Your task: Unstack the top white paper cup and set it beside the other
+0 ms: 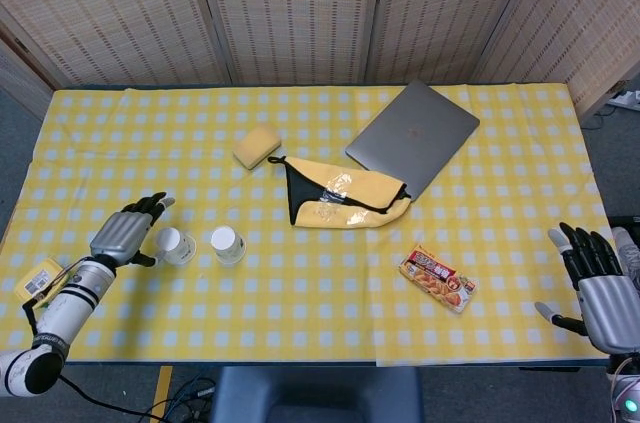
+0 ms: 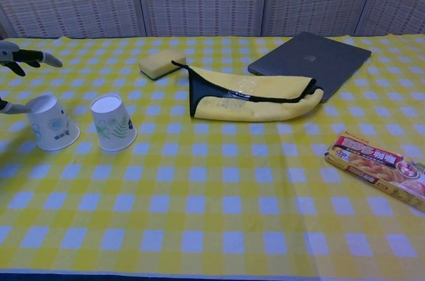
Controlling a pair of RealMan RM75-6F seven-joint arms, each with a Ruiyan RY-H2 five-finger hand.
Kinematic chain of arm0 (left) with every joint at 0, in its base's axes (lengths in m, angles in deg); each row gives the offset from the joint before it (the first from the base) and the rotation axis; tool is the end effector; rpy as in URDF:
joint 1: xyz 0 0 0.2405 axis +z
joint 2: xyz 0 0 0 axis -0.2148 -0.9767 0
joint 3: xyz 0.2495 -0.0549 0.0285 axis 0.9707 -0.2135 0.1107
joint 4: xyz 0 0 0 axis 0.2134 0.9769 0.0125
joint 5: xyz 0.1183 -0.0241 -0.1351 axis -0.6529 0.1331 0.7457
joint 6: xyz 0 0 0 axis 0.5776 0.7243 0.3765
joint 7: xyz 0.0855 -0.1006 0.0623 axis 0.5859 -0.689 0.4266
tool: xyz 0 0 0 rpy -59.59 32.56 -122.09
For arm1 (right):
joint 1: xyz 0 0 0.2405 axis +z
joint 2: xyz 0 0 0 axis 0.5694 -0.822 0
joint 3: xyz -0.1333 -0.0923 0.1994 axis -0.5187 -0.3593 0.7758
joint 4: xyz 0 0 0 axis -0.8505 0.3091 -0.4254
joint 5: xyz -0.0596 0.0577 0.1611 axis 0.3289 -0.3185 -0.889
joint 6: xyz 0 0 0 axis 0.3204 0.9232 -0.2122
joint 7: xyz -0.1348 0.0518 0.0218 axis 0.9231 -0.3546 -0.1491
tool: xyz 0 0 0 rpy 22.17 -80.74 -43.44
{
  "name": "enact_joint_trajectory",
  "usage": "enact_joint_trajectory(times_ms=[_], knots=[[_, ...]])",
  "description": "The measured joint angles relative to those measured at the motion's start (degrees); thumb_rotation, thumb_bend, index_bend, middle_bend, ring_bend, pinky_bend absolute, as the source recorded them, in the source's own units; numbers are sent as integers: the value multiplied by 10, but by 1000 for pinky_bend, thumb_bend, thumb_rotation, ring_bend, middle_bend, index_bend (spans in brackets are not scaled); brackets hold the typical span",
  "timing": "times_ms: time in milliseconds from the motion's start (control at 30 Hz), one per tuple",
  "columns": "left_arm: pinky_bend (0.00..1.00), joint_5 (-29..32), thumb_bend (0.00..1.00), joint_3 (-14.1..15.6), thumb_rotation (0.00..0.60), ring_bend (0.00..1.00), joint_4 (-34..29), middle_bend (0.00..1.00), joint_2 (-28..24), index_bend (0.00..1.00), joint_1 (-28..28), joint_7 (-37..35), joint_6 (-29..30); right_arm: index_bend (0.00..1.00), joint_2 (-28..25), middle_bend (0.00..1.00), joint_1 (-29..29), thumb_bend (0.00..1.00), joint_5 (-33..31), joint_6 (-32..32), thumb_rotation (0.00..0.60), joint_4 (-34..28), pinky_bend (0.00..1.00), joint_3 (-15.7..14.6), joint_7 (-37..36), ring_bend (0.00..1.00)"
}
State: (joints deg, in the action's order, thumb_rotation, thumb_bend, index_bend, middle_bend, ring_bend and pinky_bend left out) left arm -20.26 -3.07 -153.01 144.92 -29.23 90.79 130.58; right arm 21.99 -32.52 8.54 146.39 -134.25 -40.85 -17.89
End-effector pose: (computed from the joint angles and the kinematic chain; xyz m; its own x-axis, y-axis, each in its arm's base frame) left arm -0.2178 0.3286 0.1315 0.4679 0.4007 0.7877 0.8824 -0.1617 -0.4419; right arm -0.2920 -0.1620 0.2022 0.4126 0.0358 0.9102 -0.9065 -0.0825 0.4141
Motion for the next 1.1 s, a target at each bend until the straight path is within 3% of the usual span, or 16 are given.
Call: enact_joint_trajectory(times_ms=[267,467,700,900,1100], knots=[[165,-38,347,6,600,0,-157,0,-82,0,43,41,105,0,-5,0,-6,110,17,17,600,3,0,-5,-15,0],[165,-165,347,42,600,0,-216,0,-103,0,136,56,250,0,-5,0,-12,112,26,28,600,5,0,-9,-18,0],[165,-341,347,99,600,0,-164,0,-66,0,292,52,424,0,-1,0,-10,113,24,20,600,4,0,-9,-7,0],[165,-382,347,111,600,0,-74,0,-24,0,356,9,486,0,5,0,-5,113,17,5,600,0,0,-8,13,0],[165,-390,347,103,600,0,-15,0,4,0,381,-27,499,0,14,0,-3,113,10,-2,600,-5,0,-6,37,0]])
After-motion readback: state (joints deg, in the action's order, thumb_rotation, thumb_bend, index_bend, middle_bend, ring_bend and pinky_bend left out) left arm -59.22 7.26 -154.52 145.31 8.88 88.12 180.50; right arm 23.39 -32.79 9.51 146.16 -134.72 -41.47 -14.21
